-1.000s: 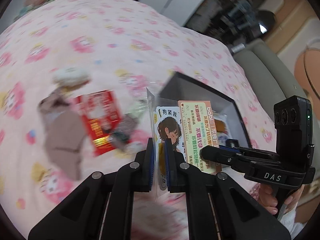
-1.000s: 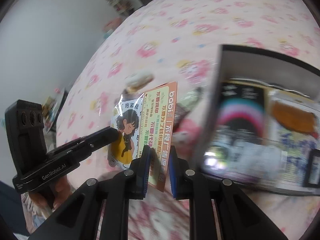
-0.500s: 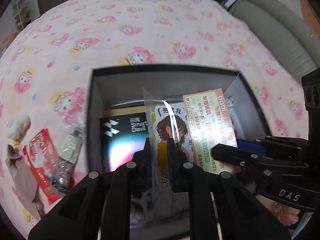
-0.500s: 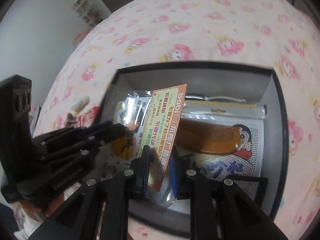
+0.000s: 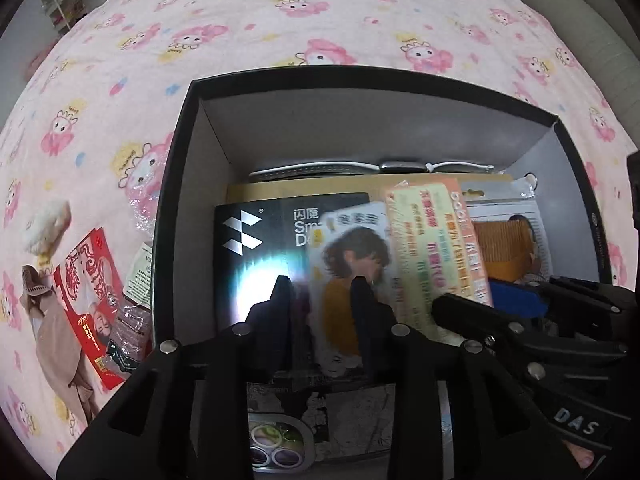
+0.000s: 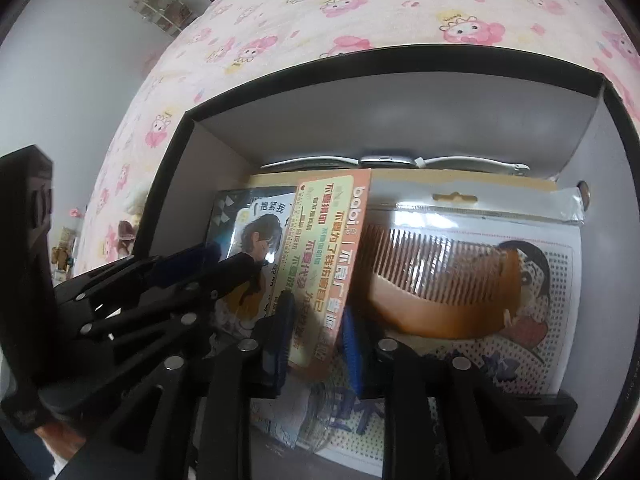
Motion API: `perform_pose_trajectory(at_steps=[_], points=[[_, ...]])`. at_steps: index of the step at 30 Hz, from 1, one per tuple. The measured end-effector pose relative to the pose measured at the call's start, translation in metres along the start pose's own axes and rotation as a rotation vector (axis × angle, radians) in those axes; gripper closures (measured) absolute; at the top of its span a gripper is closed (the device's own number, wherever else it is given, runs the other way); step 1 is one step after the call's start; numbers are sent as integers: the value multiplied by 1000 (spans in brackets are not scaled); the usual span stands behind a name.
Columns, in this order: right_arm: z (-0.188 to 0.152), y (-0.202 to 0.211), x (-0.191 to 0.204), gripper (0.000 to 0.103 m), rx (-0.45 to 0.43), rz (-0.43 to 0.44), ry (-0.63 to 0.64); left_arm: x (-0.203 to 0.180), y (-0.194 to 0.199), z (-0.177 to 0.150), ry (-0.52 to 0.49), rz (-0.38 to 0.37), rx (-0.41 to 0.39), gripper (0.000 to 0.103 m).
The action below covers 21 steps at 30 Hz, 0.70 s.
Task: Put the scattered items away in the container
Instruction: 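Carry the packaged card with the left gripper into the black box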
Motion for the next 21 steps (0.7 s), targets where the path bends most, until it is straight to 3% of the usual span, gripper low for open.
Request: perform_pose_trajectory(at_steps=[2, 5, 10, 14, 16, 18, 21], points=[[1, 11, -3, 60, -28, 0, -4, -2, 7, 2, -2, 4, -34, 64], [7, 32, -9, 58, -85, -9, -24, -10, 18, 6, -19, 6, -97, 62], [9, 46, -29, 55, -105, -98, -64, -30, 11, 8, -34, -53, -75, 62], [14, 69, -30, 55, -194, -144, -54, -51, 4, 12, -72, -73, -73, 62], [19, 78, -31, 55, -235, -157, -53, -64, -1, 15, -95, -66, -71, 54], [24, 79, -35, 55, -243, -188, -57, -77, -2, 17, -117, -74, -70, 40], [26, 73, -45, 55, -219, -237, -82, -89, -9, 18, -132, -86, -38, 35]])
Point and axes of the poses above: each gripper's, at about its wrist camera, not at the fingertips, and y roughly against the way its jaws point, x to its left, z to its top, the point moved 6 cm from there along -y, roughly the way its jaws point, and after that the axes turned 9 degrees about -x, right-handed, at the moved point
